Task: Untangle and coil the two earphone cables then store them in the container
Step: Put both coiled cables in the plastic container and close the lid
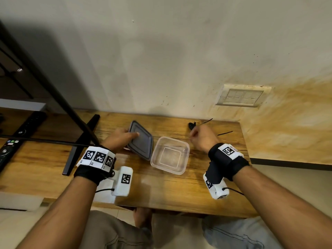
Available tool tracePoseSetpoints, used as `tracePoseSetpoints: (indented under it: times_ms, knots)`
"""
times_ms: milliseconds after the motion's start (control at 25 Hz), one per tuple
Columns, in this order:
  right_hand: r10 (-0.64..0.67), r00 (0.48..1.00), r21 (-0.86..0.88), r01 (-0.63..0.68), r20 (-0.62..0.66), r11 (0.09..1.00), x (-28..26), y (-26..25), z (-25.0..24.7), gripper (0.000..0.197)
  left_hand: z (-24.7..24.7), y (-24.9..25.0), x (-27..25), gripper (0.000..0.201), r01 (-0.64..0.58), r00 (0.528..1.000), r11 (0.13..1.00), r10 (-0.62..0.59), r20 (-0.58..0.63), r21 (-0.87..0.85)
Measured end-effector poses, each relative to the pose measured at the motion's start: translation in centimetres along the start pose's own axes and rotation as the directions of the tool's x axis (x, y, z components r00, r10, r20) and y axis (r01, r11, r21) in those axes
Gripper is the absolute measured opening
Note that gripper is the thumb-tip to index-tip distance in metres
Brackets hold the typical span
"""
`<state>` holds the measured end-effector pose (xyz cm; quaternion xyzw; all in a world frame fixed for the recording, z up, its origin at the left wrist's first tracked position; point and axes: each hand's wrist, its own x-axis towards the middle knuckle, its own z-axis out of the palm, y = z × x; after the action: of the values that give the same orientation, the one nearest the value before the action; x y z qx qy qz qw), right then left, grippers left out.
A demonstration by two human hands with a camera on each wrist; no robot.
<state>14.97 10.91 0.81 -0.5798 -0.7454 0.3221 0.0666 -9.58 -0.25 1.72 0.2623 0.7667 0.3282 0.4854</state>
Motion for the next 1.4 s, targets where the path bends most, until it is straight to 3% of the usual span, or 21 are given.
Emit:
tracePoseSetpoints:
  times_ms: [80, 160, 280, 360, 440, 560, 720, 920, 1000, 1080, 1200, 1400]
  knots:
    - [-0.182, 0.965, -0.198, 0.144, -0.189, 0.97, 0.8, 0.0, -1.3, 0.023, -0.9, -0.9, 1.1, 0.007, -0.076, 0.995, 0.961, 0.092, -0.047, 0.266]
    - [-0.291, 0.919, -0.364, 0.184, -0.265, 0.913, 2.2, 0.5, -1.9, 0.029, -1.0, -1.7, 1.9, 0.019, -0.079, 0.993, 0.908, 0.107, -0.045, 0.412]
    - [-0.248, 0.958, -0.534, 0.136, -0.143, 0.834, 3.8, 1.0, -1.0, 0.027, -0.5, -1.7, 2.2, 0.038, -0.041, 0.989, 0.818, 0.115, -0.093, 0.574]
    - [-0.191, 0.978, -0.548, 0.115, -0.084, 0.828, 4.4, 1.1, -0.5, 0.02, 0.0, -1.4, 2.2, 0.053, -0.048, 0.966, 0.744, 0.205, -0.159, 0.666]
    - [-0.165, 0.983, -0.485, 0.105, -0.083, 0.868, 4.6, 0.9, -0.7, 0.015, 0.9, -0.9, 1.9, 0.054, -0.128, 0.945, 0.76, 0.289, -0.155, 0.638]
    - [-0.187, 0.973, -0.316, 0.137, -0.134, 0.939, 4.5, 0.0, -1.5, 0.016, 2.6, -0.5, 1.3, 0.046, -0.241, 0.957, 0.819, 0.29, -0.015, 0.52]
    - [-0.248, 0.945, -0.077, 0.236, -0.213, 0.969, 2.7, -2.8, -1.7, 0.01, 4.2, -0.2, 0.6, 0.025, -0.262, 0.965, 0.842, 0.239, 0.108, 0.471]
    - [-0.286, 0.953, 0.048, 0.291, -0.097, 0.955, -0.2, -3.7, -0.3, 0.005, 4.0, 0.0, 0.5, 0.011, -0.231, 0.97, 0.891, 0.178, 0.167, 0.391]
    - [-0.291, 0.957, 0.03, 0.291, -0.006, 0.956, -1.3, -3.5, 0.8, 0.003, 3.8, 0.0, 0.5, 0.015, -0.202, 0.972, 0.917, 0.146, 0.181, 0.343]
    - [-0.273, 0.96, -0.103, 0.278, 0.064, 0.955, -2.0, -3.5, 1.8, 0.002, 3.9, 0.0, 0.4, 0.016, -0.202, 0.971, 0.92, 0.143, 0.191, 0.335]
    - [-0.242, 0.967, -0.178, 0.252, 0.077, 0.951, -2.4, -3.9, 3.1, 0.007, 4.0, 0.0, 0.5, 0.014, -0.225, 0.967, 0.91, 0.163, 0.198, 0.348]
    - [-0.239, 0.957, -0.227, 0.272, 0.164, 0.935, -2.8, -4.0, 4.0, 0.013, 4.6, 0.1, 0.7, 0.013, -0.343, 0.939, 0.796, 0.298, 0.169, 0.499]
